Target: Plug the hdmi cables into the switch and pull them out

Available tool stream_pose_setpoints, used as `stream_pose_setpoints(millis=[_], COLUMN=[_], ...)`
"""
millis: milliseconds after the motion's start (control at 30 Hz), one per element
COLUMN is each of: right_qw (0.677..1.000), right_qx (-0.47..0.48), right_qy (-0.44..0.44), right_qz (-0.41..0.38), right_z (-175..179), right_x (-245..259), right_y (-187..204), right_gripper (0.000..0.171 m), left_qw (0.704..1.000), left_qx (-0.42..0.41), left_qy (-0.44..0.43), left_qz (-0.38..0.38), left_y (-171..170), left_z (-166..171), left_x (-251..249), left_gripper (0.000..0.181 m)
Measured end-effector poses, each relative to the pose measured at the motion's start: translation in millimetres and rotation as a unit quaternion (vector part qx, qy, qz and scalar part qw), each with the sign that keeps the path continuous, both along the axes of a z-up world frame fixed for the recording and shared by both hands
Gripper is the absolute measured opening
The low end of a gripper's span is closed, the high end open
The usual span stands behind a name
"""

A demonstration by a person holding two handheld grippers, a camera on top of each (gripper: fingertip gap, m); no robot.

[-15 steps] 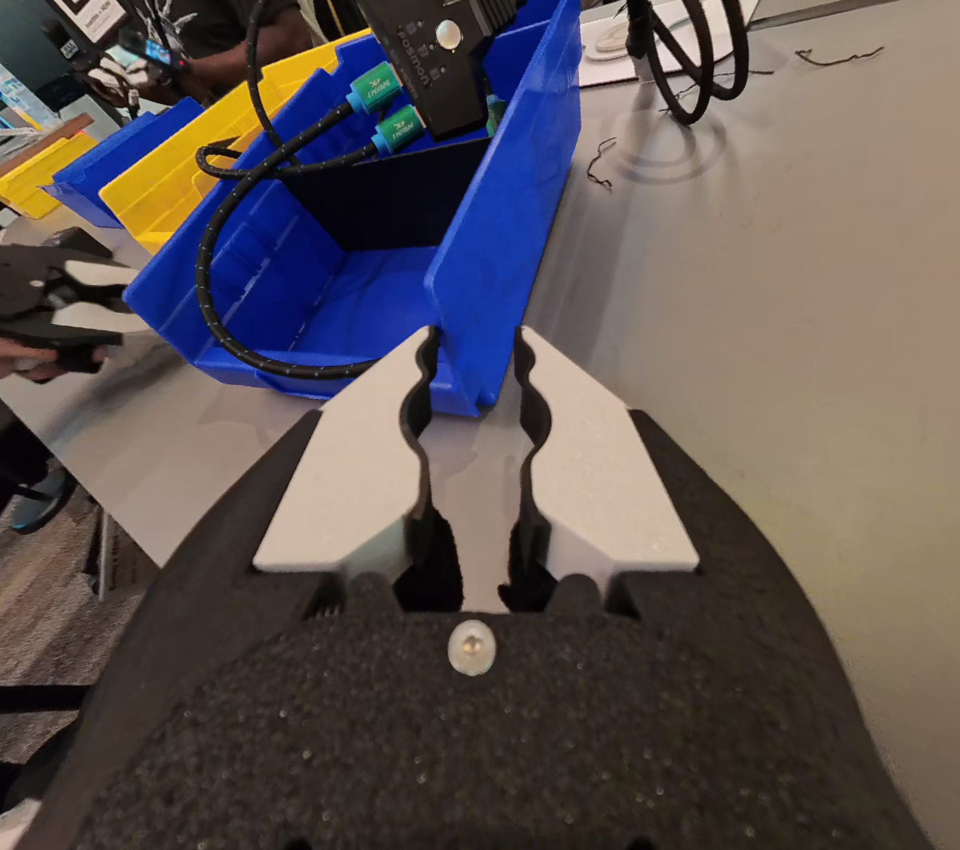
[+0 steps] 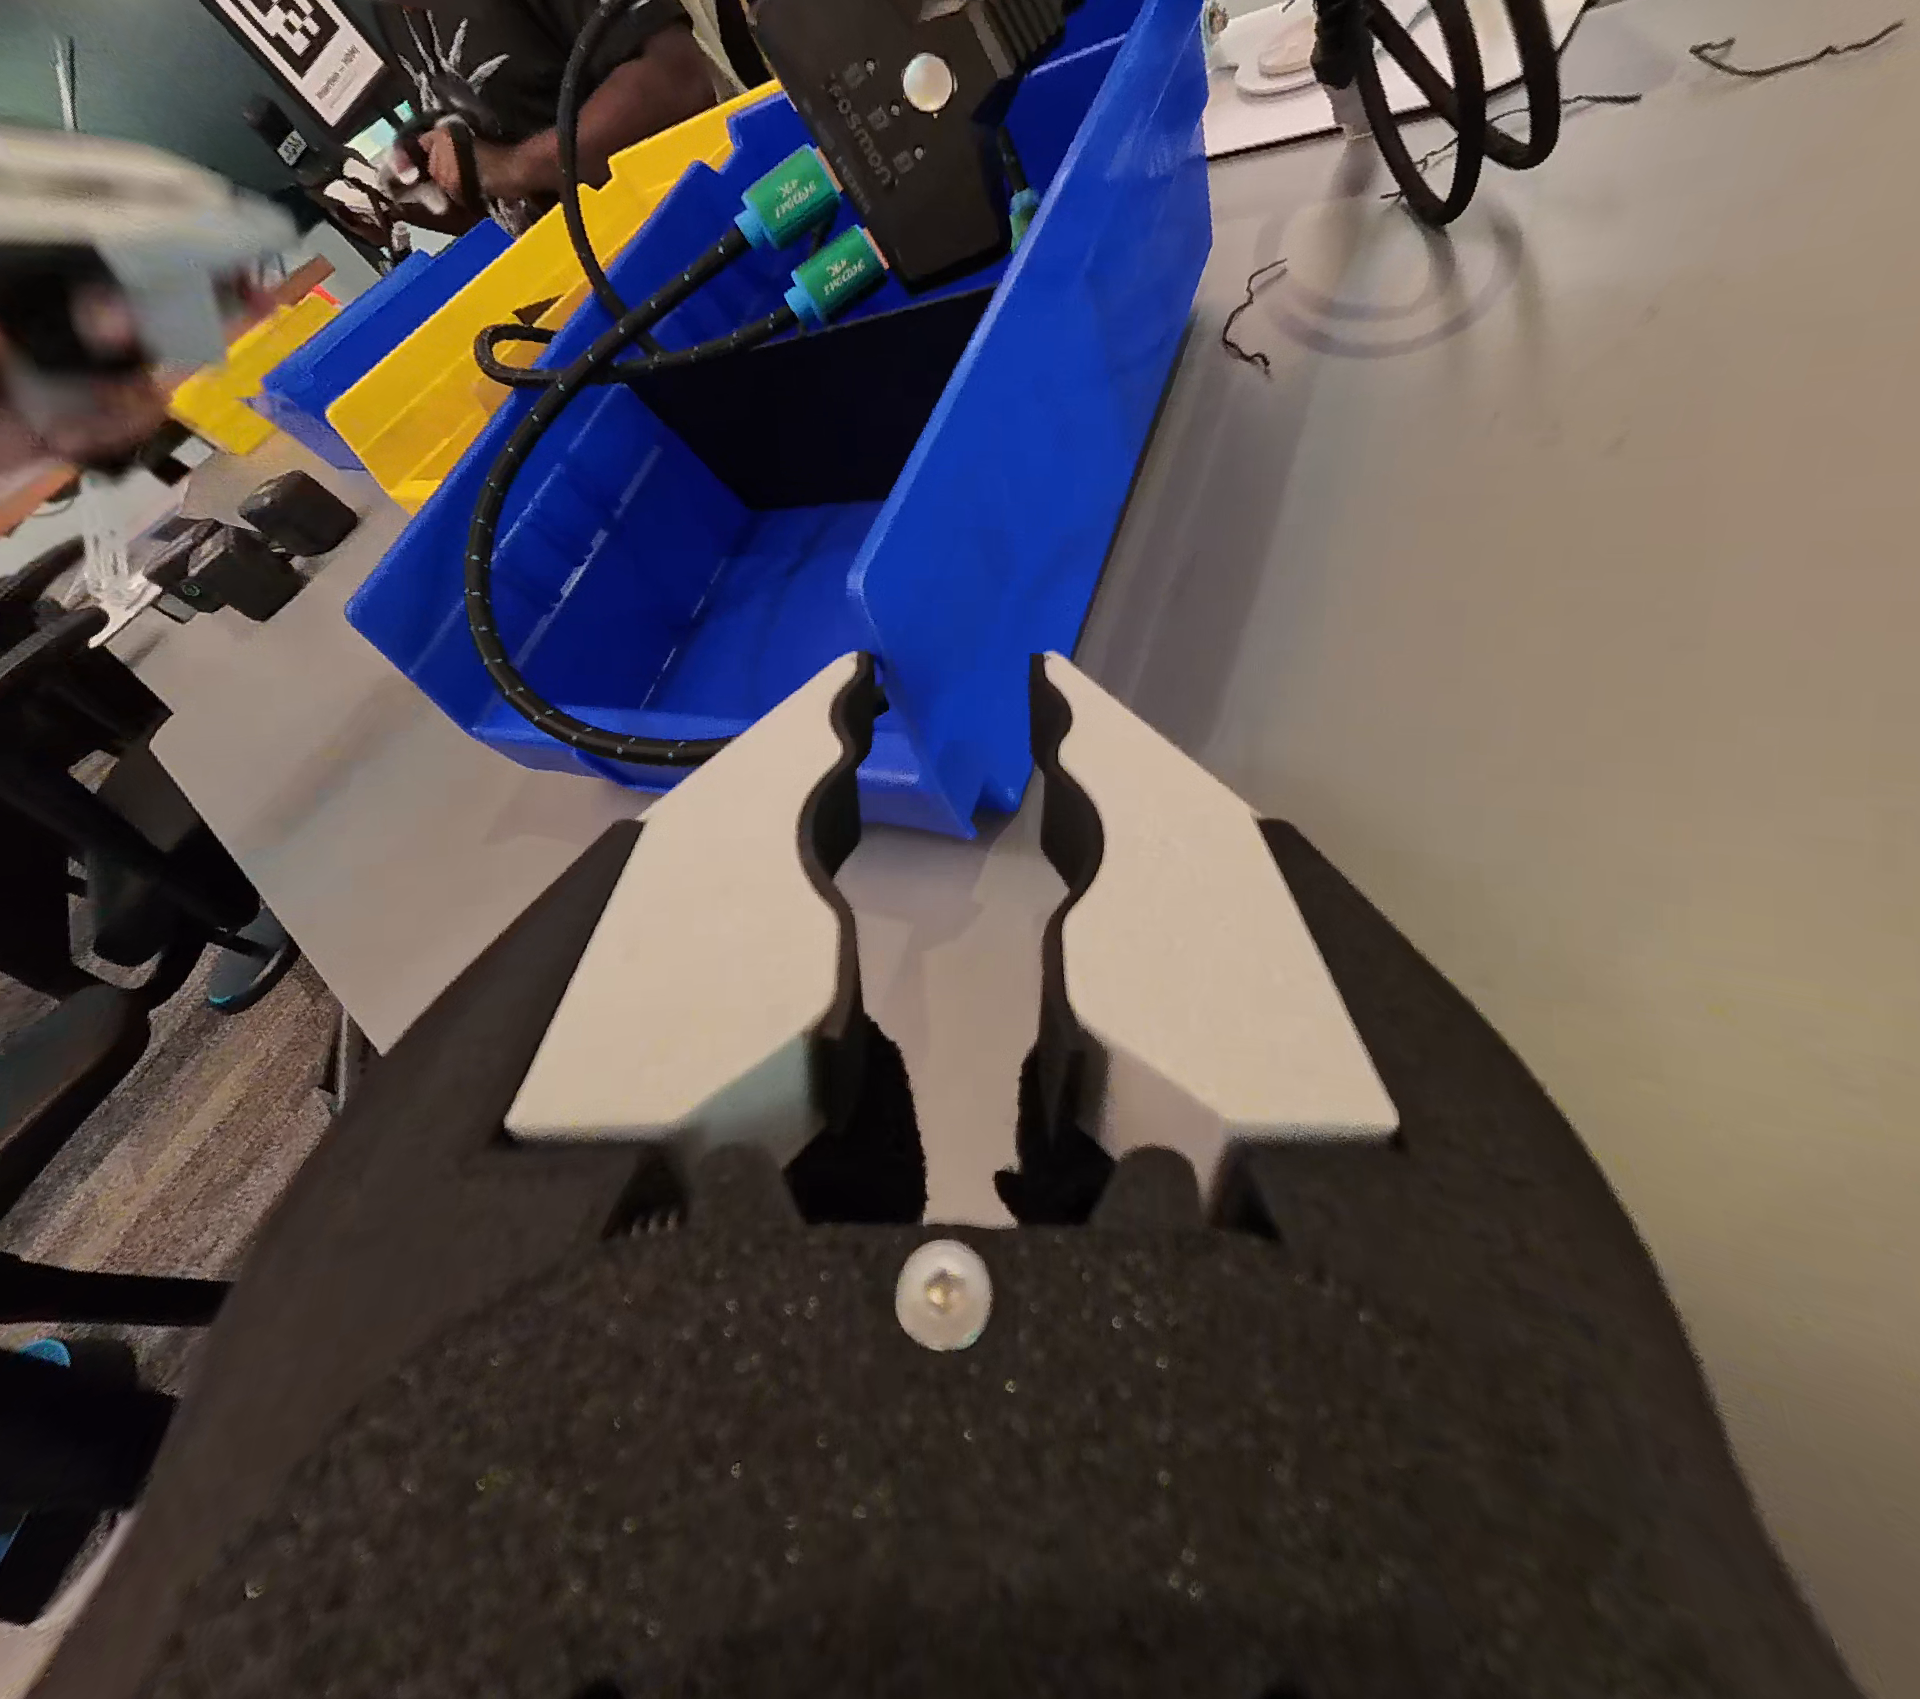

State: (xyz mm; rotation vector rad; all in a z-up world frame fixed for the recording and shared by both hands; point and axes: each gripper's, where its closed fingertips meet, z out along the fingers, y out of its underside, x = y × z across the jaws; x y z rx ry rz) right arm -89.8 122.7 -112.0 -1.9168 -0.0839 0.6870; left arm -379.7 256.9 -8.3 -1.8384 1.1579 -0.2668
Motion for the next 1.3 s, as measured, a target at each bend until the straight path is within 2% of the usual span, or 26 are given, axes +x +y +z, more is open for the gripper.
stream_pose_setpoints(millis=[67, 133, 200, 300, 367, 467, 567, 633, 700, 767, 833, 933, 1033, 1067, 1100, 1133, 1167, 1300], right_qw=[1.000, 1.000, 1.000, 1.000, 1.000, 1.000, 0.999, 0.999, 0.997, 0.994, 0.991, 0.988, 0.990, 0.989, 0.987, 0.985, 0.983, 0.979], right_qx=[0.004, 0.005, 0.005, 0.003, 0.001, 0.004, 0.013, 0.039, 0.073, 0.100, 0.119, 0.122, 0.099, 0.104, 0.114, 0.123, 0.129, 0.131], right_qy=[-0.006, -0.008, -0.003, 0.006, 0.009, 0.007, 0.015, 0.013, -0.005, 0.003, 0.021, 0.017, -0.003, -0.007, -0.012, -0.024, -0.042, -0.098], right_qz=[0.007, 0.015, 0.019, 0.022, 0.021, 0.022, 0.030, 0.033, 0.035, 0.036, 0.059, 0.096, 0.105, 0.107, 0.115, 0.121, 0.127, 0.124], right_z=[1.6, 2.4, 3.1, 2.8, 3.0, 2.4, 7.7, 21.4, 38.3, 60.6, 80.6, 86.7, 73.4, 73.1, 74.4, 74.2, 72.1, 54.6], right_x=[1.1, 0.6, -0.8, -2.5, -2.0, -0.3, -1.8, -4.4, -9.4, -19.8, -42.3, -95.4, -159.3, -181.2, -203.7, -224.8, -245.1, -303.8], right_y=[0.9, 2.4, 4.0, 5.4, 4.7, 0.0, -5.8, -9.4, -14.2, -20.6, -27.8, -28.4, -21.9, -22.7, -25.8, -28.7, -31.4, -28.4], right_gripper=[0.029, 0.028, 0.028, 0.028, 0.028, 0.028, 0.028, 0.028, 0.028, 0.028, 0.028, 0.029, 0.036, 0.036, 0.036, 0.037, 0.037, 0.037], left_qw=[0.996, 0.977, 0.965, 0.955, 0.954, 0.965, 0.982, 0.991, 0.982, 0.956, 0.945, 0.944, 0.940, 0.940, 0.940, 0.941, 0.935, 0.927], left_qx=[0.025, 0.021, -0.033, -0.106, -0.108, -0.116, -0.109, -0.081, -0.051, -0.031, -0.029, -0.069, -0.065, -0.068, -0.071, -0.071, -0.071, -0.073], left_qy=[0.085, 0.210, 0.259, 0.278, 0.279, 0.234, 0.151, 0.081, 0.029, 0.026, 0.011, -0.023, -0.070, -0.089, -0.108, -0.130, -0.136, -0.123], left_qz=[0.013, 0.029, 0.027, -0.012, -0.024, -0.024, 0.011, 0.075, 0.178, 0.289, 0.326, 0.321, 0.328, 0.323, 0.314, 0.306, 0.320, 0.348], left_y=[56.1, 123.0, 176.3, 204.6, 210.4, 204.1, 186.4, 169.0, 143.3, 103.3, 63.3, 39.7, 54.9, 59.1, 61.4, 61.0, 59.2, 18.1], left_z=[14.4, -4.2, -36.9, -77.6, -87.7, -84.2, -54.4, -27.9, -16.3, -25.0, -43.0, -87.8, -117.4, -123.3, -126.0, -125.3, -125.5, -126.1], left_x=[17.8, 26.9, 43.8, 70.5, 77.3, 70.8, 35.5, -14.5, -89.3, -168.2, -205.0, -218.0, -220.4, -216.1, -210.3, -204.4, -205.5, -217.5], left_gripper=[0.000, 0.000, 0.001, 0.003, 0.018, 0.034, 0.041, 0.040, 0.040, 0.046, 0.047, 0.051, 0.049, 0.044, 0.032, 0.010, 0.004, 0.004])
